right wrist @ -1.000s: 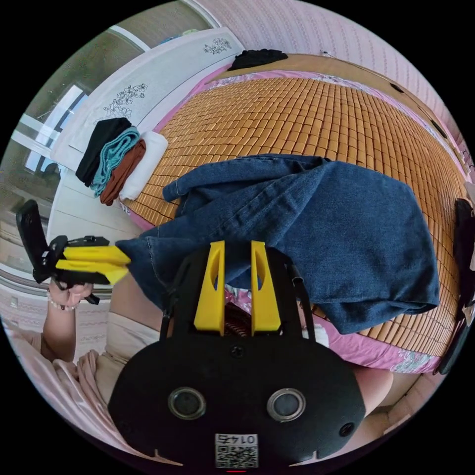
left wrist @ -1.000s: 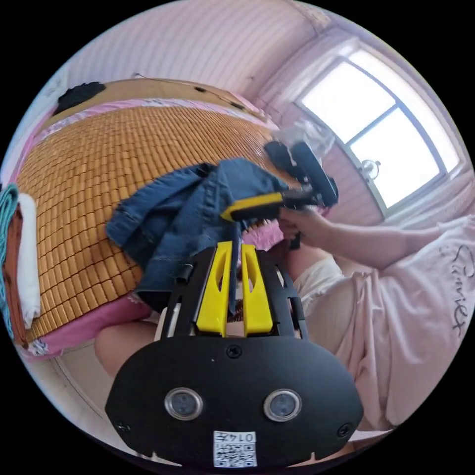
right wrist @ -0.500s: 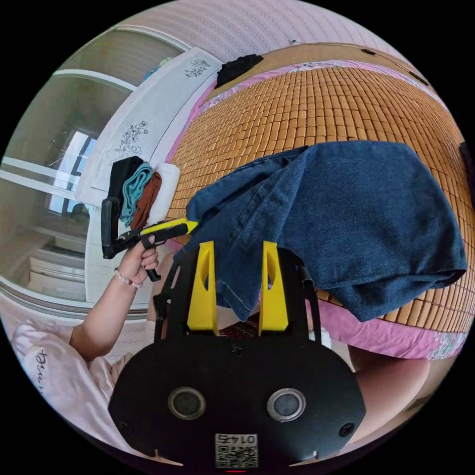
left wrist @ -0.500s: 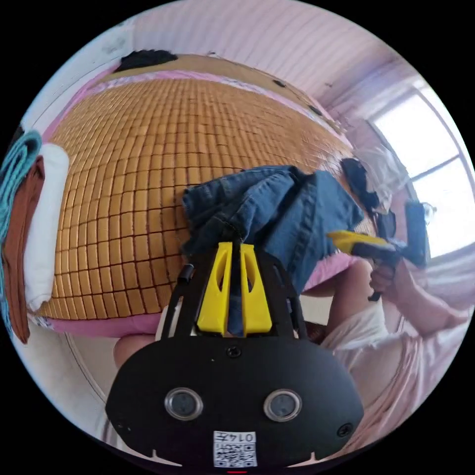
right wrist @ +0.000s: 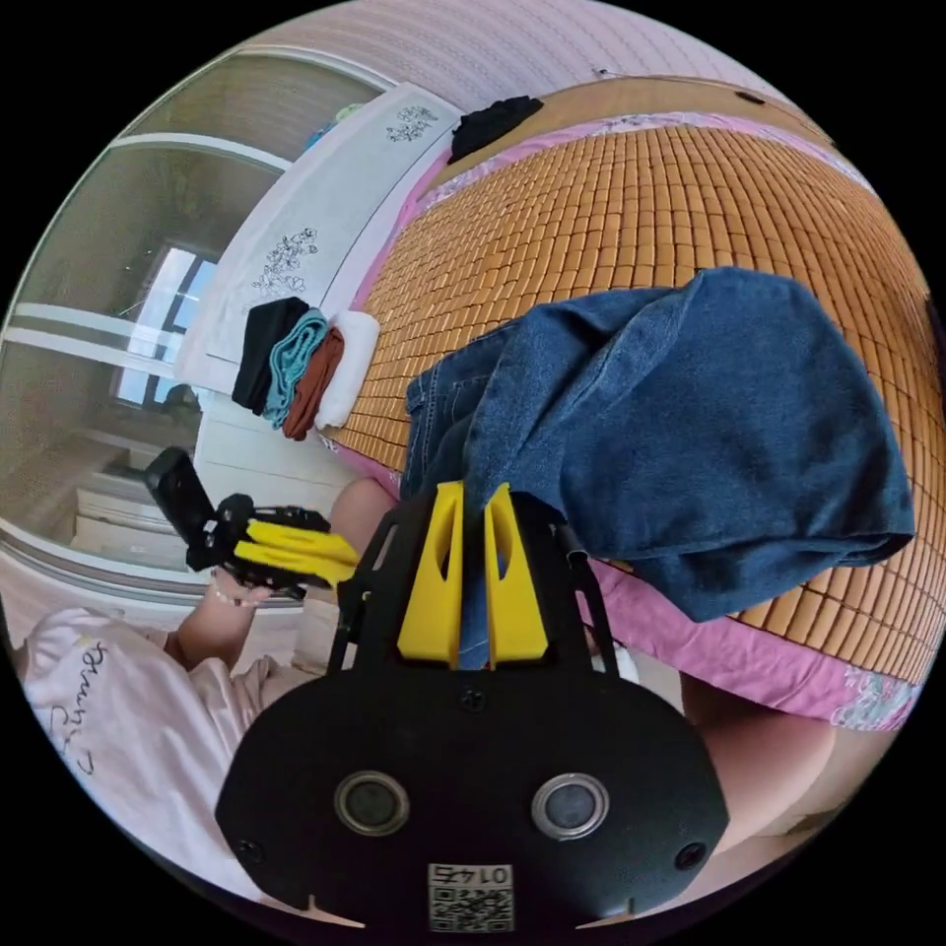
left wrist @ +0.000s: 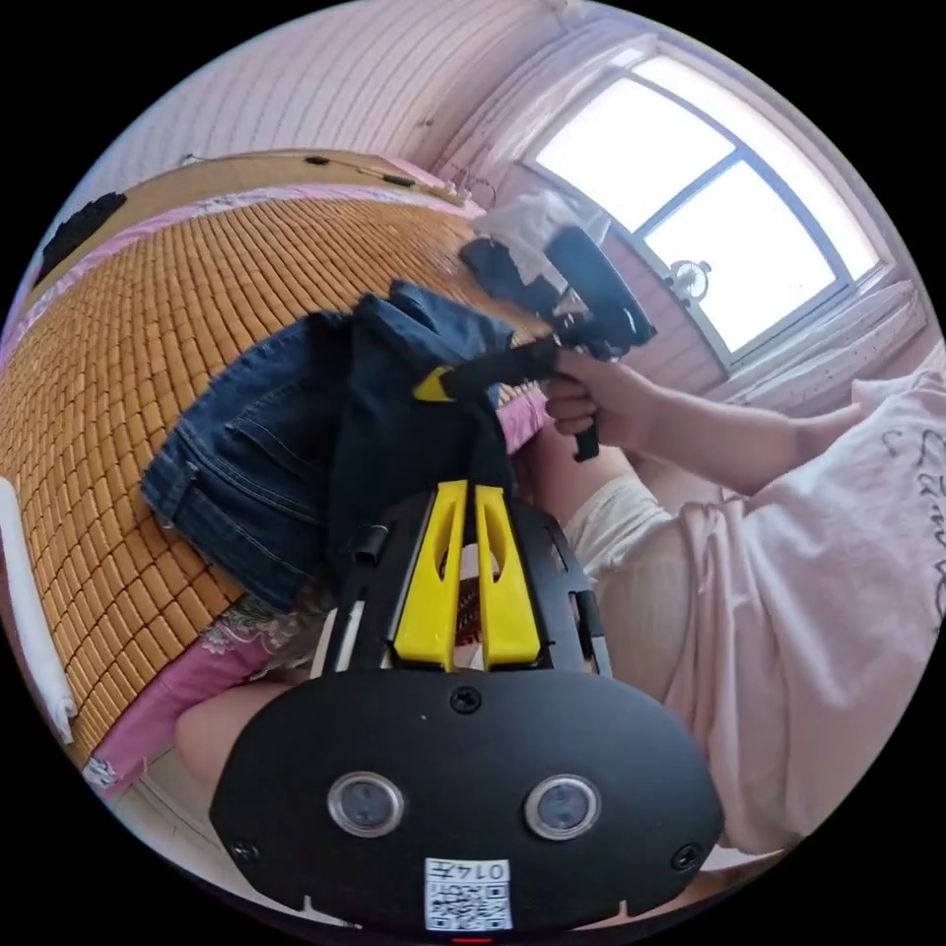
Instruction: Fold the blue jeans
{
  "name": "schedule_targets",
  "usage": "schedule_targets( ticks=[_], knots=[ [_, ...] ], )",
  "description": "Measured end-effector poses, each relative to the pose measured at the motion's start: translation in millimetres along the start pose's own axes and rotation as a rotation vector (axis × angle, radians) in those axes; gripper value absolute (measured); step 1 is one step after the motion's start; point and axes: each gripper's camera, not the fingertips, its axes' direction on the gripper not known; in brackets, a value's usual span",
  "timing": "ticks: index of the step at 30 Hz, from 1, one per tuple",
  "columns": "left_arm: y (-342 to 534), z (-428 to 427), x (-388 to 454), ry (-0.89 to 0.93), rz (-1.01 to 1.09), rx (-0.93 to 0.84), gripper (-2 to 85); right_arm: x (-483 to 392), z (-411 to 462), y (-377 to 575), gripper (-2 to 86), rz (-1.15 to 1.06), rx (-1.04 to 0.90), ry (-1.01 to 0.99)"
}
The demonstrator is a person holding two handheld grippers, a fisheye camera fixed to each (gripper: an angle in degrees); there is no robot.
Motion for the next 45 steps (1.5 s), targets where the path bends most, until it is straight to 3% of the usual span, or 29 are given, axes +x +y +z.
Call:
schedule_targets(
  ticks=[2,5,10,12,14,17,25,31,34,36,38,41,45],
  knots=[
    [-8.0,-23.2,-19.3,-0.112,-0.051,0.078,0.0,-4.0,-47.8,17.9,2.5,-0.032,0.073,0.079],
    [-25.7,-22.1,-67.5,-0.352,-0.207,0.044,4.4,-3.2,-137.4,48.5,2.2,0.010,0.238,0.180],
    [-51.6,19.8,-134.9,-0.253,-0.469,-0.078,10.4,-14.7,-266.0,88.4,2.1,0.068,0.492,0.425],
    [-56.4,48.2,-140.6,-0.306,-0.500,-0.195,9.0,-13.8,-303.5,98.0,2.1,0.113,0.525,0.521],
    [-55.5,49.5,-126.7,-0.369,-0.482,-0.134,8.2,-9.9,-317.8,103.1,2.1,0.157,0.520,0.568],
    [-61.9,53.4,-103.0,-0.443,-0.374,-0.145,4.9,-5.6,-322.9,109.0,2.2,0.194,0.507,0.618],
    [-86.0,4.8,-99.5,-0.393,-0.462,-0.049,-0.7,-1.7,-339.9,78.7,2.1,0.195,0.528,0.601],
    [-127.5,-119.8,-60.9,-0.456,-0.316,0.199,-0.9,-5.2,-380.2,45.8,2.3,0.154,0.603,0.631],
    [-98.7,-189.5,-47.3,-0.516,-0.307,0.326,-0.8,9.2,-388.4,55.3,2.7,0.154,0.601,0.630],
    [-48.3,-219.6,-52.5,-0.493,-0.331,0.386,-0.4,44.0,-374.0,74.2,3.4,0.272,0.515,0.533],
    [-2.6,-217.2,-72.8,-0.459,-0.434,0.358,0.4,75.7,-341.4,93.5,3.8,0.379,0.422,0.470],
    [66.8,-175.6,-117.4,-0.377,-0.691,0.179,2.1,105.9,-273.5,116.7,4.9,0.489,0.222,0.454],
    [105.5,-149.7,-129.0,-0.306,-0.864,0.083,3.2,91.5,-253.4,116.6,5.4,0.466,0.188,0.535]
  ],
)
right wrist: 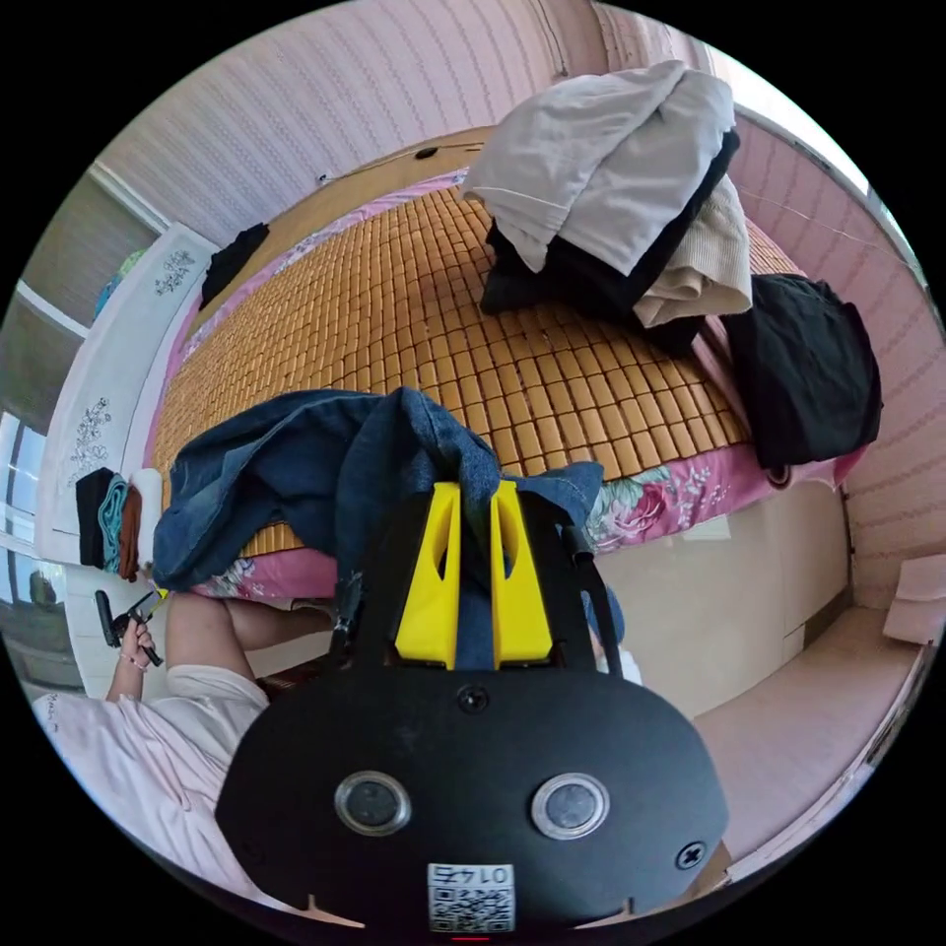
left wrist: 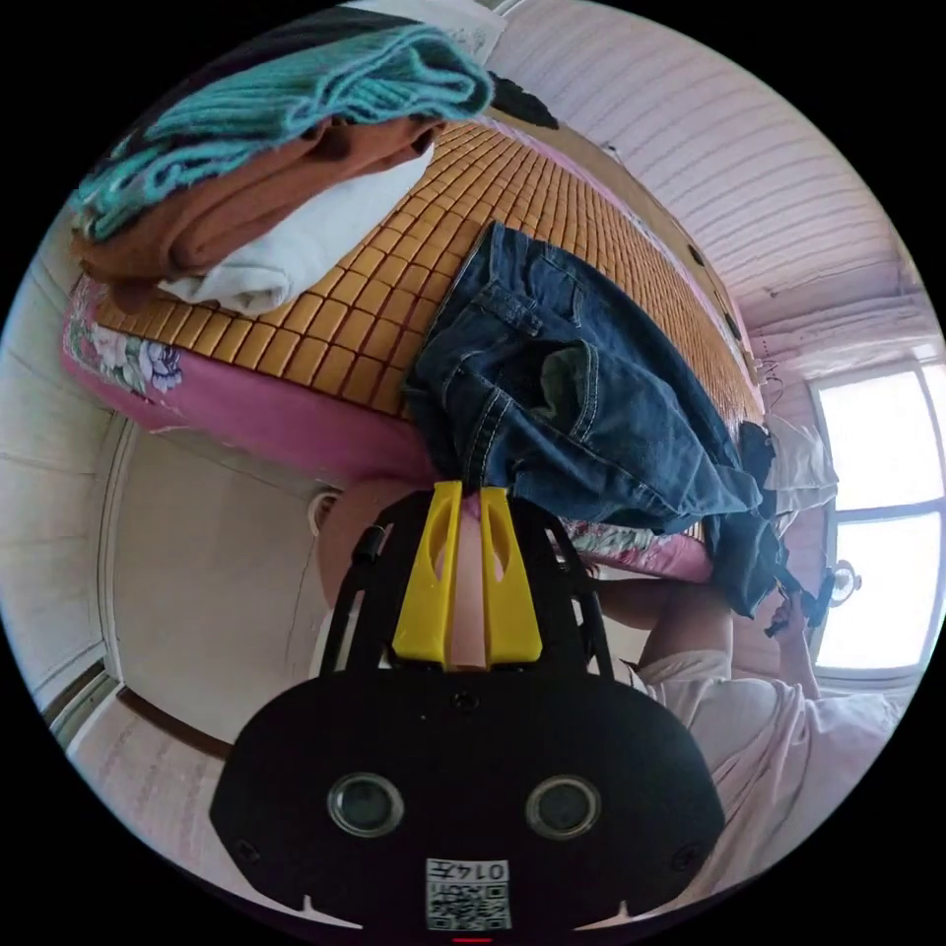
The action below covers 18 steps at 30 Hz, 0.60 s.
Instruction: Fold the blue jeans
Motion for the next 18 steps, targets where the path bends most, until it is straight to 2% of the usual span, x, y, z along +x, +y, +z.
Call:
schedule_targets(
  ticks=[7,12,16,18],
  knots=[
    [-3.8,-52.4,7.2,0.023,-0.001,0.090,2.3,-20.8,-7.8,-10.7,5.5,-0.090,-0.048,0.077],
    [1.4,-105.5,17.0,0.087,0.031,0.248,0.5,-38.8,-7.1,-5.8,5.3,-0.097,-0.019,0.129],
    [-17.1,-109.6,26.6,0.088,0.025,0.237,6.0,-42.7,-7.7,-7.4,5.5,-0.071,-0.018,0.112],
    [-40.9,-96.1,36.2,0.107,0.029,0.151,10.4,-46.1,-8.5,-8.0,5.7,-0.057,-0.020,0.107]
  ],
)
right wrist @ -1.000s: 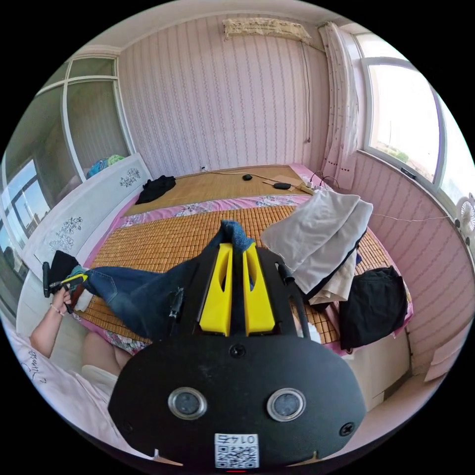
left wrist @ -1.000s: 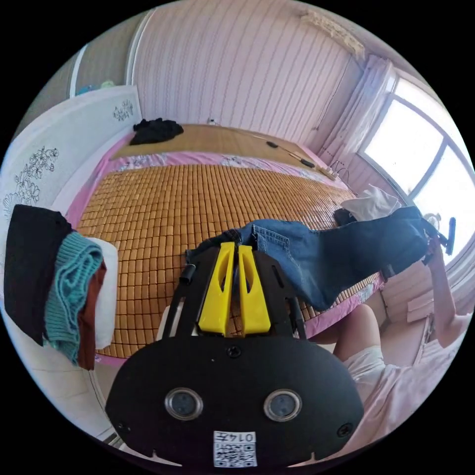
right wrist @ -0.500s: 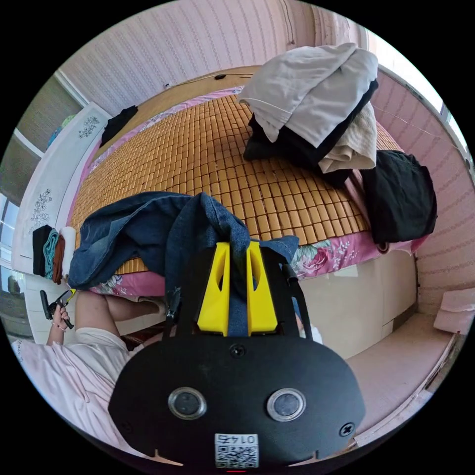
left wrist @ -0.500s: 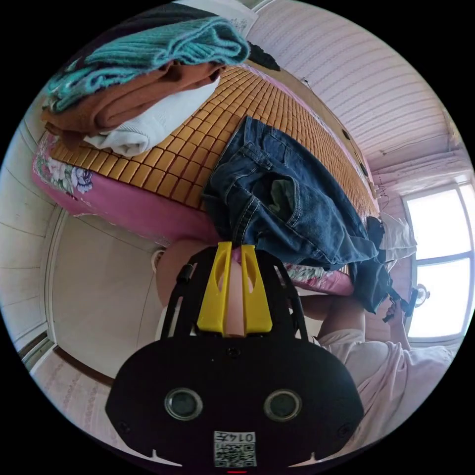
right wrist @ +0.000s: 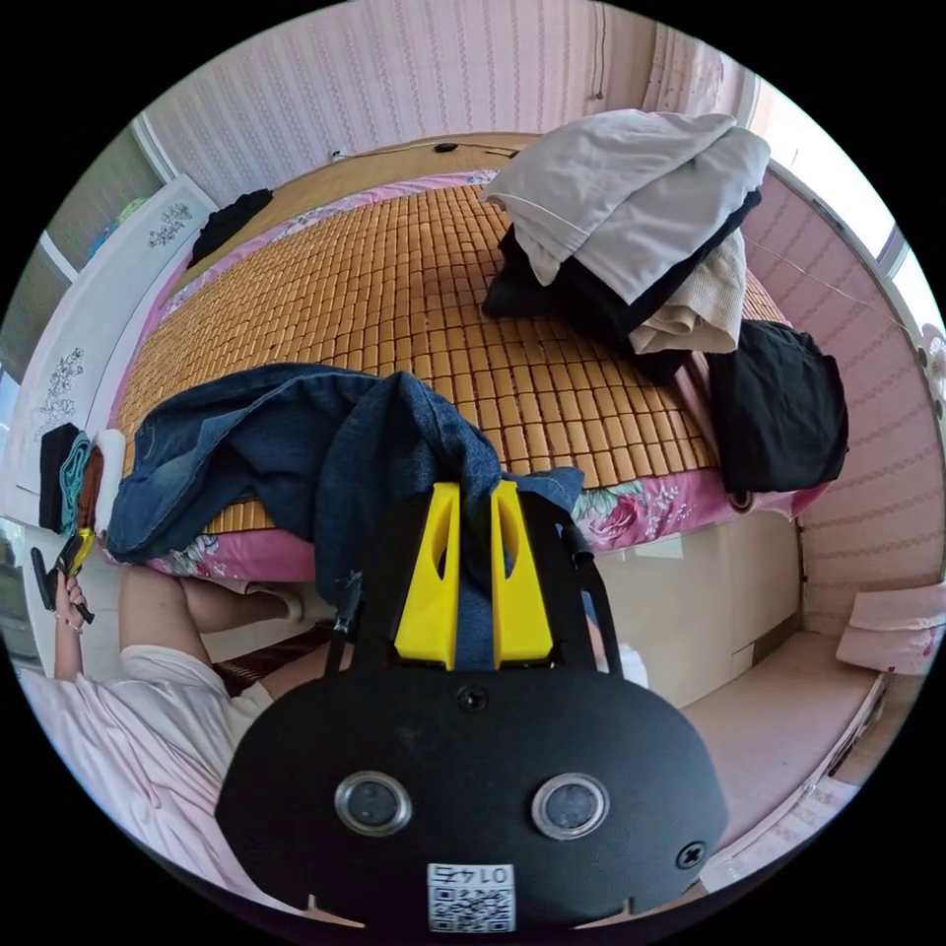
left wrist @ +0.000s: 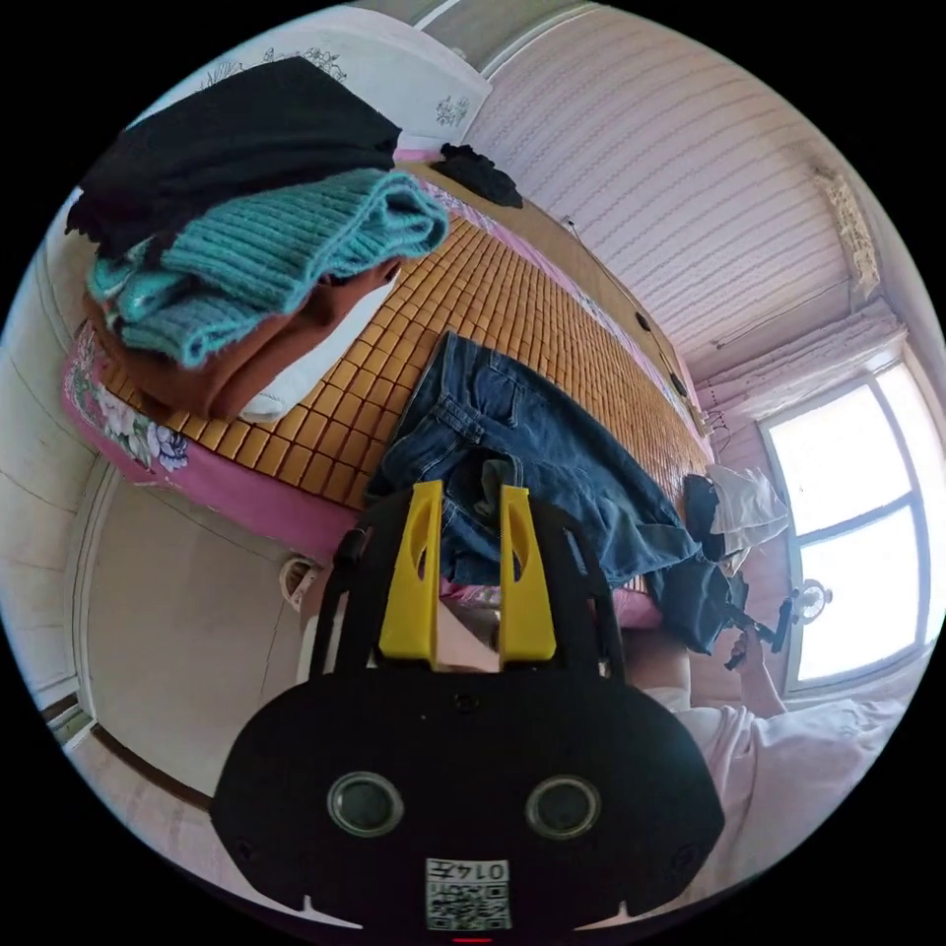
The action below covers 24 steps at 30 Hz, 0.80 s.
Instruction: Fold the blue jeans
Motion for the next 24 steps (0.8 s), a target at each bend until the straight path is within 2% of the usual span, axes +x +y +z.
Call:
schedule_targets(
  ticks=[4,5,7,10,13,16,21,24],
  knots=[
    [-24.4,37.0,8.9,-0.073,-0.006,-0.116,11.6,-10.5,-2.1,1.8,6.5,0.001,-0.003,0.041],
    [-29.2,54.1,8.6,-0.121,-0.014,-0.190,10.9,-15.2,-3.5,2.9,7.0,0.000,-0.004,0.071],
    [-30.4,80.2,6.9,-0.186,-0.016,-0.325,7.7,-23.5,-5.3,5.5,7.6,-0.011,0.000,0.121],
    [-29.5,79.4,10.2,-0.229,-0.012,-0.326,1.5,-37.9,-0.3,9.4,6.9,-0.029,-0.011,0.188],
    [-27.0,63.2,17.1,-0.210,0.004,-0.293,-0.6,-49.1,1.2,1.9,4.3,-0.049,-0.038,0.199],
    [-31.6,25.7,35.8,-0.183,0.064,-0.187,-0.9,-48.8,-21.0,-19.1,1.8,-0.038,0.026,0.135],
    [-64.6,-66.3,80.8,-0.070,0.153,0.076,-1.0,-41.8,-107.6,-72.3,0.8,0.019,0.311,-0.002],
    [-75.5,-120.6,103.1,-0.057,0.206,0.200,-1.0,-55.1,-149.1,-88.5,1.4,-0.067,0.407,0.057]
  ],
)
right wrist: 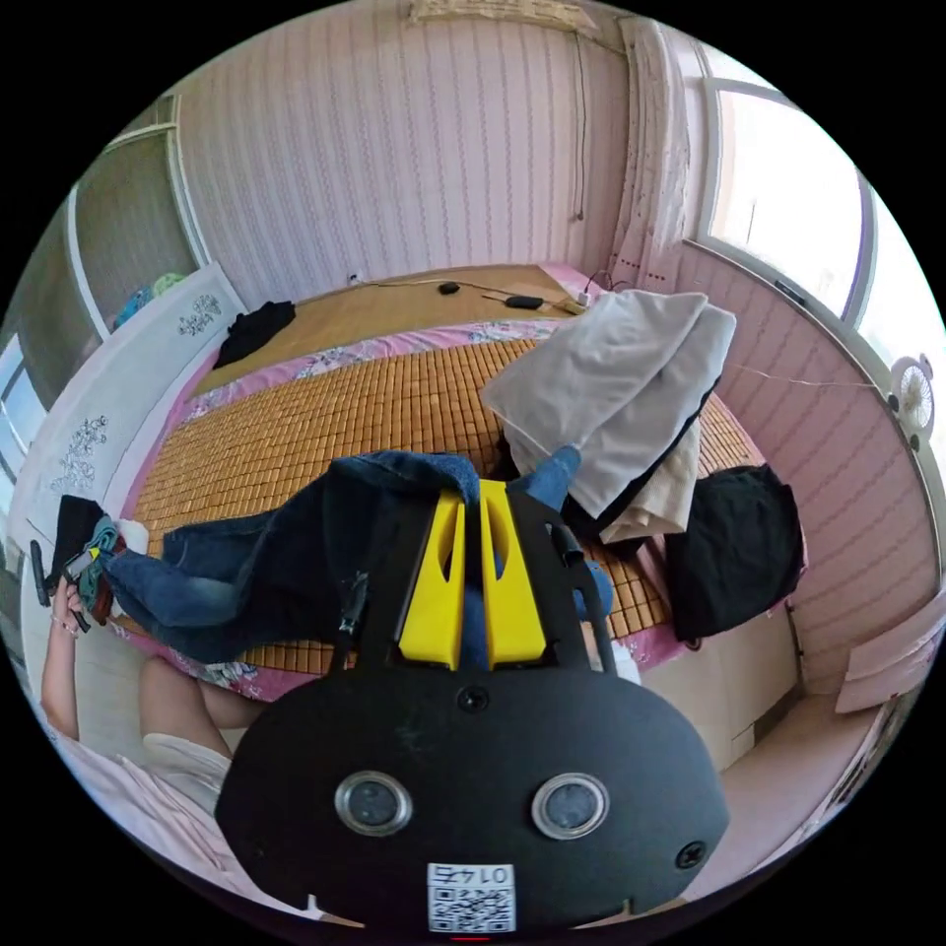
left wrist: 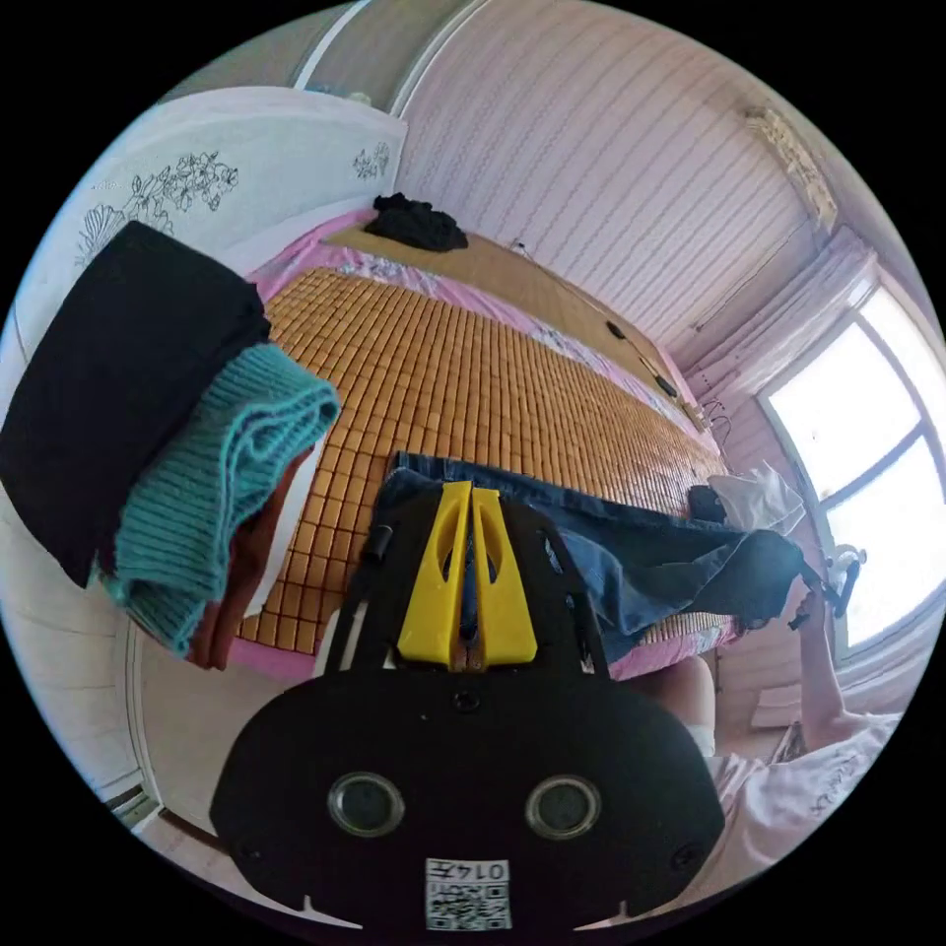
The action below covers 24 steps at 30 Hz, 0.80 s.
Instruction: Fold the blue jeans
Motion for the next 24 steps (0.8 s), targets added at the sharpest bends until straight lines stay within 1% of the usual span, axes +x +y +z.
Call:
schedule_targets(
  ticks=[1,3,5,7,9,11,13,16,17,19,21,22,24],
  knots=[
    [-1.0,-12.0,-0.4,0.012,-0.003,0.032,-1.0,-1.5,-4.7,-2.8,1.7,-0.025,0.009,0.016],
    [14.5,-56.5,-13.6,0.074,-0.037,0.155,-1.0,-2.9,-12.3,1.2,3.3,-0.110,0.003,0.099],
    [43.9,-73.9,-34.0,0.084,-0.095,0.170,-1.0,-0.4,-2.5,19.3,4.4,-0.134,-0.055,0.153],
    [82.1,-66.8,-61.2,0.057,-0.172,0.095,-1.0,4.0,21.1,48.3,5.1,-0.121,-0.152,0.169],
    [137.7,-33.2,-102.3,-0.012,-0.322,-0.111,-1.0,5.2,66.4,93.8,5.5,-0.105,-0.379,0.148],
    [172.9,-14.8,-121.8,-0.041,-0.403,-0.215,-1.0,0.0,88.4,125.1,5.4,-0.089,-0.480,0.145],
    [192.6,-14.1,-131.0,-0.039,-0.455,-0.222,-1.0,-5.1,90.0,142.9,4.7,-0.054,-0.462,0.143],
    [201.2,-28.4,-141.9,0.021,-0.524,-0.172,-1.0,-6.9,85.2,143.7,2.6,-0.063,-0.447,0.184],
    [198.2,-33.1,-143.3,0.026,-0.524,-0.177,-1.0,-4.4,82.1,136.0,1.6,-0.074,-0.449,0.192],
    [187.1,-43.0,-137.3,-0.001,-0.465,-0.176,-1.0,4.1,68.5,117.3,0.6,-0.052,-0.377,0.187],
    [166.3,-61.8,-126.8,-0.002,-0.401,-0.119,-1.0,22.3,47.7,80.6,0.0,0.036,-0.273,0.100],
    [160.3,-66.8,-125.5,0.013,-0.399,-0.095,-1.0,26.4,43.7,70.7,-0.1,0.055,-0.252,0.069],
    [131.6,-87.3,-124.0,0.111,-0.423,0.010,-1.0,35.8,27.8,32.2,-0.2,0.097,-0.161,-0.017]
  ],
)
